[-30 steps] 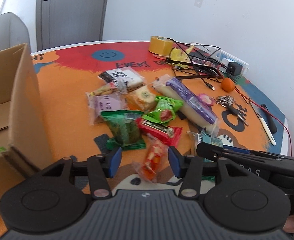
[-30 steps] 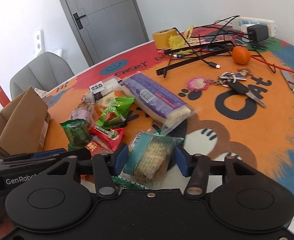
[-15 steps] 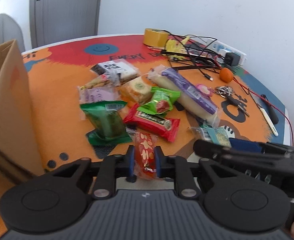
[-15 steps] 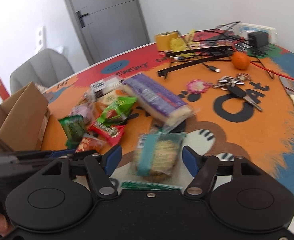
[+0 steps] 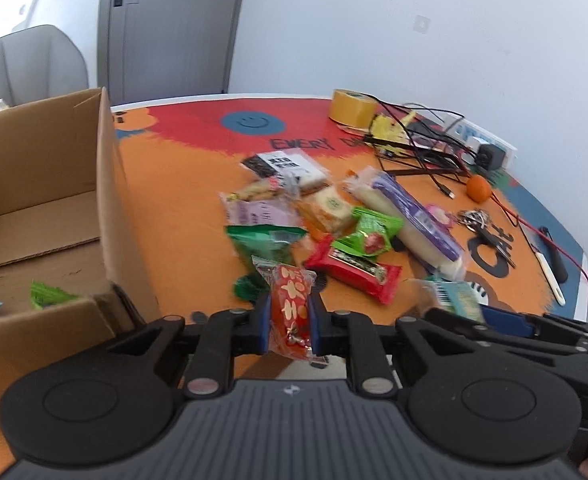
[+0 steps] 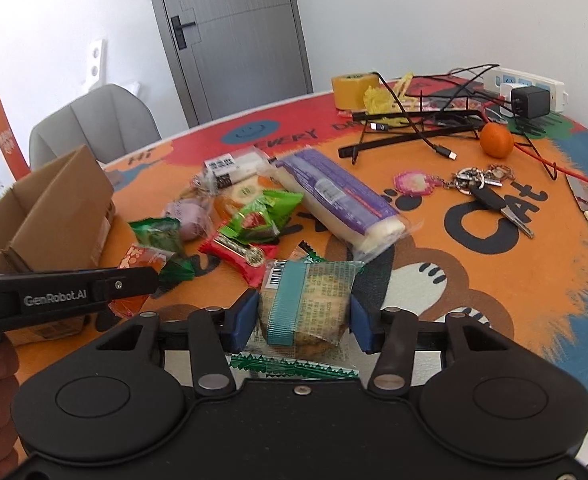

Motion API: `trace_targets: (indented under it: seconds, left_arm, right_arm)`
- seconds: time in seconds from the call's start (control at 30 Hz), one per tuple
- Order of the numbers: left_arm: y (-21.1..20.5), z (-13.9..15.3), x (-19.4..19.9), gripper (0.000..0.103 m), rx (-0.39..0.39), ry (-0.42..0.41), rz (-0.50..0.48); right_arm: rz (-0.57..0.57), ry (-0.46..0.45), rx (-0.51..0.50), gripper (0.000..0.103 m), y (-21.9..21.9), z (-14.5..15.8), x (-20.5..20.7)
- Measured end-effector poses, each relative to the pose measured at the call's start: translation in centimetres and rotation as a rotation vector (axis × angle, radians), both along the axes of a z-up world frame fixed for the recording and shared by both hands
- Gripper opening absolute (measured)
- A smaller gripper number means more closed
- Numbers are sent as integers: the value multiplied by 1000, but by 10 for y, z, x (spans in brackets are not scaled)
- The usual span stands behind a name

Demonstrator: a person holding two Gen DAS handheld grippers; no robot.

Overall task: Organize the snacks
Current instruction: 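Carry both held snacks over the cardboard box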

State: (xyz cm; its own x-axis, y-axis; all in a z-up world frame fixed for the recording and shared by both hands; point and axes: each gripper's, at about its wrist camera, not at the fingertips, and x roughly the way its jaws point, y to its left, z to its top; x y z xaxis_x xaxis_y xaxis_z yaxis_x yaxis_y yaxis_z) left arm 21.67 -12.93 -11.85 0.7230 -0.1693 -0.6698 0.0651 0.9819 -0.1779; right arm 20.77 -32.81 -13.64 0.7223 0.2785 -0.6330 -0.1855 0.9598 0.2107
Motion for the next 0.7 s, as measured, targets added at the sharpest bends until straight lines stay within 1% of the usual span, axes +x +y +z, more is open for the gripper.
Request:
trace_targets:
  seconds: [0.33,0.7]
  left_arm:
    - [18,15,-22,17,-2,-37,49]
    - [55,34,-55,17,1,-76,144]
  right_arm:
    - [31,-54,14,49,12,20,-11]
    - [112,-98,25,49,46,40,-26]
